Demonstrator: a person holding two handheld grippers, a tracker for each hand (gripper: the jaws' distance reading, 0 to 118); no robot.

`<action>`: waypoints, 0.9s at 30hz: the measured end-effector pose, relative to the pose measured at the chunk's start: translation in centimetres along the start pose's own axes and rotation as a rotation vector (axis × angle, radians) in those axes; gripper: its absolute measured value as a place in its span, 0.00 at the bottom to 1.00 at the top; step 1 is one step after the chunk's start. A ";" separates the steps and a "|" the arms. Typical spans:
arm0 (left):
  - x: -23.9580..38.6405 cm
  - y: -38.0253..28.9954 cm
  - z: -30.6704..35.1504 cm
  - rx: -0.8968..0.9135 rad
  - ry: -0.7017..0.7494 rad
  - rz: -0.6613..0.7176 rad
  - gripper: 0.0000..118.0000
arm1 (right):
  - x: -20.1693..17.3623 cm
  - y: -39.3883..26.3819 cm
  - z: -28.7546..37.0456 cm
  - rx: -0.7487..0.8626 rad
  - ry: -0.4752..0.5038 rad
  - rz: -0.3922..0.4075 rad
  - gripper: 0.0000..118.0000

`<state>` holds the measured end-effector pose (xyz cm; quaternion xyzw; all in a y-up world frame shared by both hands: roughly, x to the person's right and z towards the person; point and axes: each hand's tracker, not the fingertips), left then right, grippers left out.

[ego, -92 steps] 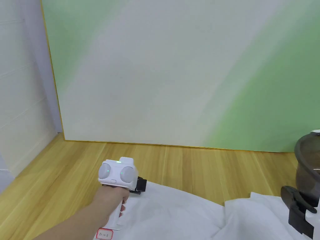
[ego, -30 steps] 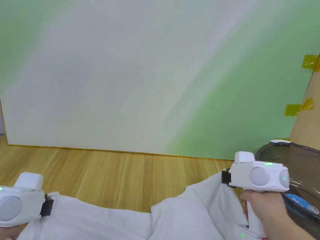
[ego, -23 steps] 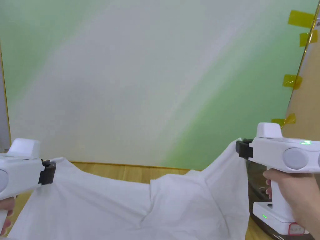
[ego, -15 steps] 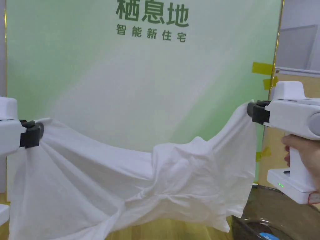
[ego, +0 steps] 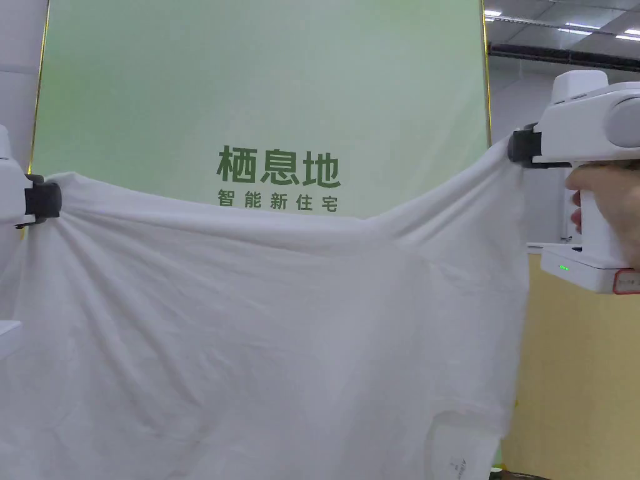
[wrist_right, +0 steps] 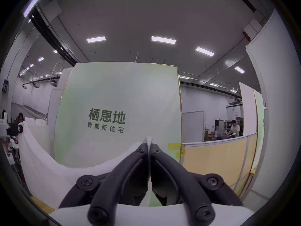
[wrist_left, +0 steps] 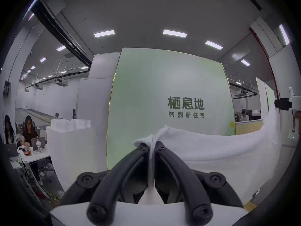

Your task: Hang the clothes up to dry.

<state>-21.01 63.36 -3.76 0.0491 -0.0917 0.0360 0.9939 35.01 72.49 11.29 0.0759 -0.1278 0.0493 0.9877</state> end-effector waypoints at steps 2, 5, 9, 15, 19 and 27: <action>0.2 0.1 -0.5 -0.007 -0.002 0.003 0.06 | -0.5 0.3 -0.2 -0.004 -0.001 -0.005 0.02; 0.4 -0.2 -0.9 -0.014 0.000 0.015 0.06 | -1.1 0.3 -0.5 0.001 -0.019 0.034 0.02; -0.3 -0.9 -2.1 -0.026 0.002 -0.002 0.06 | -0.8 0.5 -1.1 0.002 -0.006 0.004 0.02; -0.7 -2.6 -4.3 -0.041 -0.015 0.002 0.06 | -1.1 -0.1 -3.4 -0.014 -0.004 0.017 0.02; -0.6 -3.8 -6.9 -0.048 -0.019 -0.007 0.06 | -1.5 -0.3 -6.8 -0.042 -0.028 0.038 0.02; -0.8 -4.5 -16.0 -0.046 0.004 0.010 0.06 | -2.6 1.6 -14.9 0.001 -0.027 0.026 0.02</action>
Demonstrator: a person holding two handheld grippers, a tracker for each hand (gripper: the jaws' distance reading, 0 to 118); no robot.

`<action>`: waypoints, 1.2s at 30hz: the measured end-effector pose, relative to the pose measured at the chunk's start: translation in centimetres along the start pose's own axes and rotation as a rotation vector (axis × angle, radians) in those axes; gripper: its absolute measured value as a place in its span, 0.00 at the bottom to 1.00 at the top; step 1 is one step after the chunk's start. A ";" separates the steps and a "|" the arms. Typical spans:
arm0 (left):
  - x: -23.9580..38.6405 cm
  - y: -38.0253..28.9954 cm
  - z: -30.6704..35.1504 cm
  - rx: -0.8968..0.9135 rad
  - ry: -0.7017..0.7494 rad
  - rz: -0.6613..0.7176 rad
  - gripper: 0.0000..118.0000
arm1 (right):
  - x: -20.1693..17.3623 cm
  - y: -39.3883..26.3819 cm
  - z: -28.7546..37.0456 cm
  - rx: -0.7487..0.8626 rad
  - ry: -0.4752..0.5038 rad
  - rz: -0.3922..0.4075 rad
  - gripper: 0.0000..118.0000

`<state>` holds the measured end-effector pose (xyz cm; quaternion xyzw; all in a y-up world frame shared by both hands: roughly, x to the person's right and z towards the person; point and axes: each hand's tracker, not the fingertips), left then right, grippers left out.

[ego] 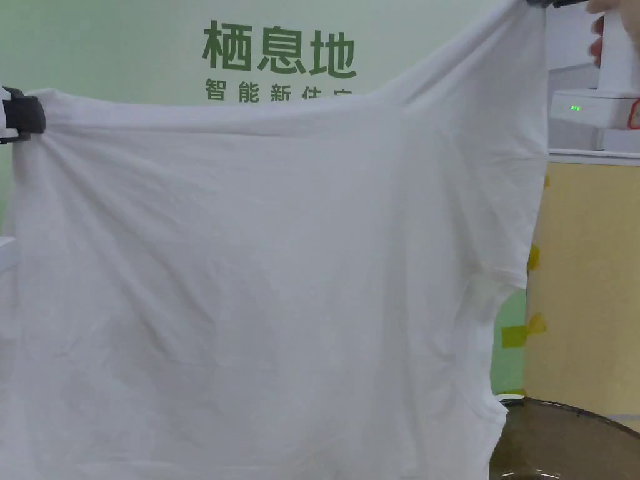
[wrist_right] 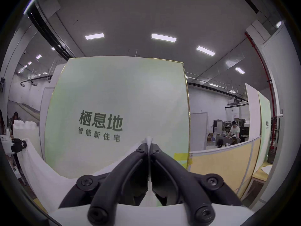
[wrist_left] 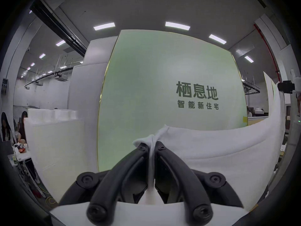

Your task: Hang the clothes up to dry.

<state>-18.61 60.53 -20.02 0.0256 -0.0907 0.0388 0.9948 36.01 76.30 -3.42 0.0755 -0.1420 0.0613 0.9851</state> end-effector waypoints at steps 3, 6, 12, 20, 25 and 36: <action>0.1 0.4 -3.6 0.015 0.000 0.012 0.06 | -0.4 0.5 -3.2 0.033 0.002 -0.001 0.02; 0.5 0.5 -6.5 0.033 0.006 -0.003 0.06 | -0.4 0.2 -6.3 0.049 -0.003 -0.001 0.02; 0.8 -2.1 -10.6 0.019 -0.002 -0.009 0.06 | -0.6 -3.3 -10.6 0.055 0.004 0.006 0.02; 0.7 -7.6 -13.7 -0.078 -0.009 -0.012 0.06 | -1.5 -8.3 -13.4 -0.015 0.010 0.012 0.02; 1.1 -11.0 -12.8 -0.150 -0.034 -0.025 0.06 | -1.5 -10.7 -12.5 -0.053 0.012 0.010 0.02; 0.3 -15.5 -3.3 -0.279 -0.079 -0.024 0.06 | -0.4 -13.7 -2.3 -0.122 0.038 -0.006 0.02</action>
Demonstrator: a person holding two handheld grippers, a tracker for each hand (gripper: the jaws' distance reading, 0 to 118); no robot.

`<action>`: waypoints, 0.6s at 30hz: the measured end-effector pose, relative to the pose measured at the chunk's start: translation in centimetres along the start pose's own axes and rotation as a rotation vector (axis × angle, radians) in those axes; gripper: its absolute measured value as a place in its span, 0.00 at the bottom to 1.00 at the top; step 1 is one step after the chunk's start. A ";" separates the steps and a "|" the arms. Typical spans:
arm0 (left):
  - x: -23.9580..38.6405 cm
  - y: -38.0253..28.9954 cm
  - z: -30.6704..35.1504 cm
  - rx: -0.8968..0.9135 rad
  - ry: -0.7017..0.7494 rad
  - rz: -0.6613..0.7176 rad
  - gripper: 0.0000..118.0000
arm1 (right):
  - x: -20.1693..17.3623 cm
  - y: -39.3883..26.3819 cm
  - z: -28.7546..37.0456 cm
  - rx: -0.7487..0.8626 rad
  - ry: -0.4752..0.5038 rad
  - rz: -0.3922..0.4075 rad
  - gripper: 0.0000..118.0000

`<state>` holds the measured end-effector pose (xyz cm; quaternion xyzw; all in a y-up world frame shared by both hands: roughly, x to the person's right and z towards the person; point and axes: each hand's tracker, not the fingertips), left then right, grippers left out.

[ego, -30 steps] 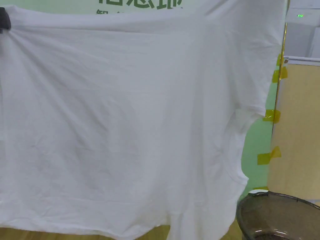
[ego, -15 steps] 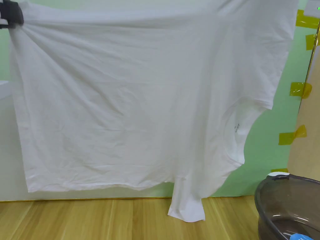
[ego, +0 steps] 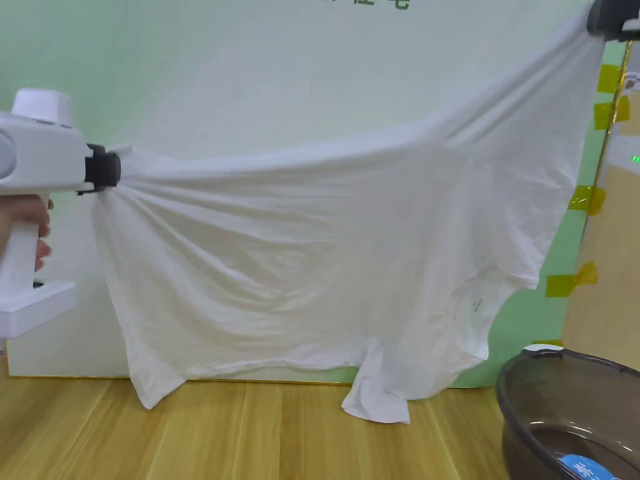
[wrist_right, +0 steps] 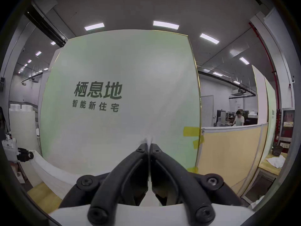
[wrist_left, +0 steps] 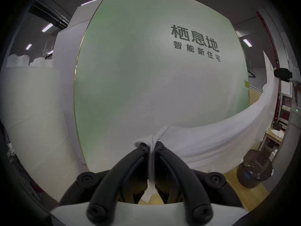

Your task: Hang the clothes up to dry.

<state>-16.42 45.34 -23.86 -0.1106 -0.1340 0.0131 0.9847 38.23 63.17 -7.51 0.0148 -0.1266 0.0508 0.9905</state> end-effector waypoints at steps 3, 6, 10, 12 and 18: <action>0.2 -2.2 3.4 -0.019 -0.001 0.012 0.06 | 0.3 -2.2 3.5 -0.034 0.014 -0.018 0.02; 0.7 -4.7 7.3 -0.040 -0.021 0.006 0.06 | 1.1 -4.1 6.5 -0.047 0.027 -0.013 0.02; 1.1 -8.0 12.0 -0.078 -0.038 -0.017 0.06 | 1.6 -7.4 11.4 -0.082 0.042 -0.023 0.02; 1.2 -10.1 14.5 -0.095 -0.045 -0.018 0.06 | 1.9 -9.4 14.0 -0.098 0.039 -0.019 0.02; 1.9 -18.4 20.7 -0.161 -0.067 -0.017 0.06 | 1.9 -18.0 21.9 -0.169 0.101 -0.055 0.02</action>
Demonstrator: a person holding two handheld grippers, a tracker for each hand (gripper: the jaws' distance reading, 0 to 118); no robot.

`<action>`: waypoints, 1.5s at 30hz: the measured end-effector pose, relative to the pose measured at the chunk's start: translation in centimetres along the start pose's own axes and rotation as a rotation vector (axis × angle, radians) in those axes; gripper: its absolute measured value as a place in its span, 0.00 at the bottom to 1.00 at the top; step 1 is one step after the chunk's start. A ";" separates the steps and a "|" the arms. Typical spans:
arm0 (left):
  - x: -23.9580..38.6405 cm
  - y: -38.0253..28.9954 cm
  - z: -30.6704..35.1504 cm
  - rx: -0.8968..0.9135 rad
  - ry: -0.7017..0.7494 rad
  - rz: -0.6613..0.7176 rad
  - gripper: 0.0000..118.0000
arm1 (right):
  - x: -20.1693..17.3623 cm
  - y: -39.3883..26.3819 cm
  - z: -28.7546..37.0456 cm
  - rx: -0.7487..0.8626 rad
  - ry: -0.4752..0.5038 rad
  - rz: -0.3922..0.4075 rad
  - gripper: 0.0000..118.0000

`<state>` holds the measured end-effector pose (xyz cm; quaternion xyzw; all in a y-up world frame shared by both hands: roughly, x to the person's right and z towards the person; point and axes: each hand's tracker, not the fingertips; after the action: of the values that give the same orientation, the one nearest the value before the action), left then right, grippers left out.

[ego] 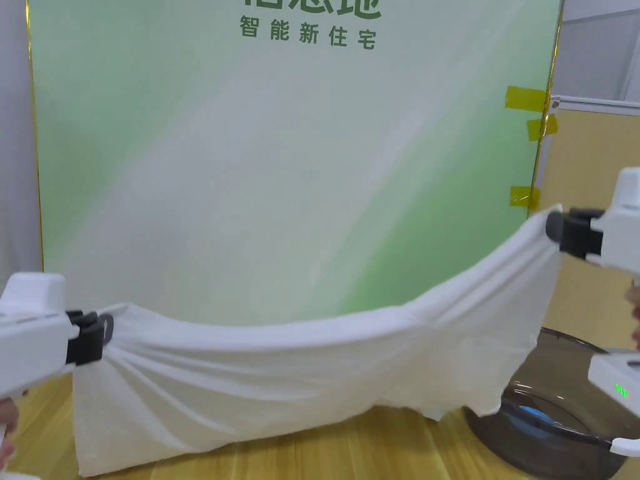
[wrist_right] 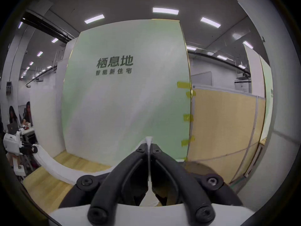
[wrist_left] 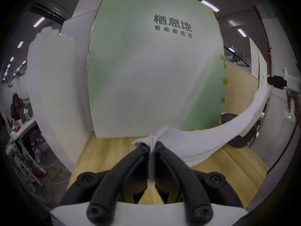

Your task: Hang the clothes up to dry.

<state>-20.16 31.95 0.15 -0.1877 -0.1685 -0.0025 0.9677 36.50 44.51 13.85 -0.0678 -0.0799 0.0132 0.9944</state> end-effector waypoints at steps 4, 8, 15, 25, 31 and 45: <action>1.7 -7.1 2.5 -0.011 0.028 0.004 0.06 | -0.7 -7.7 3.2 -0.065 0.012 -0.017 0.02; 3.3 -13.7 4.1 -0.066 0.050 0.009 0.06 | -1.6 -15.3 5.6 -0.154 0.015 -0.046 0.02; 4.3 -20.6 6.9 -0.153 0.058 -0.011 0.06 | -2.8 -24.8 9.8 -0.290 0.004 0.033 0.02; 4.1 -23.4 7.4 -0.249 0.102 0.000 0.94 | -3.6 -30.5 10.1 -0.468 0.061 0.067 0.69; 3.7 -16.0 7.5 -0.034 0.069 0.028 0.96 | -5.9 -23.1 8.3 -0.179 0.104 0.047 0.95; 5.9 -9.5 -2.7 -0.020 0.246 0.112 0.04 | -14.4 -18.8 -2.7 -0.116 0.116 0.003 0.23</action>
<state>-14.39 22.46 3.17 -0.2046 -0.0376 0.0268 0.9778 23.03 25.02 11.56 -0.1261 -0.0225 0.0060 0.9917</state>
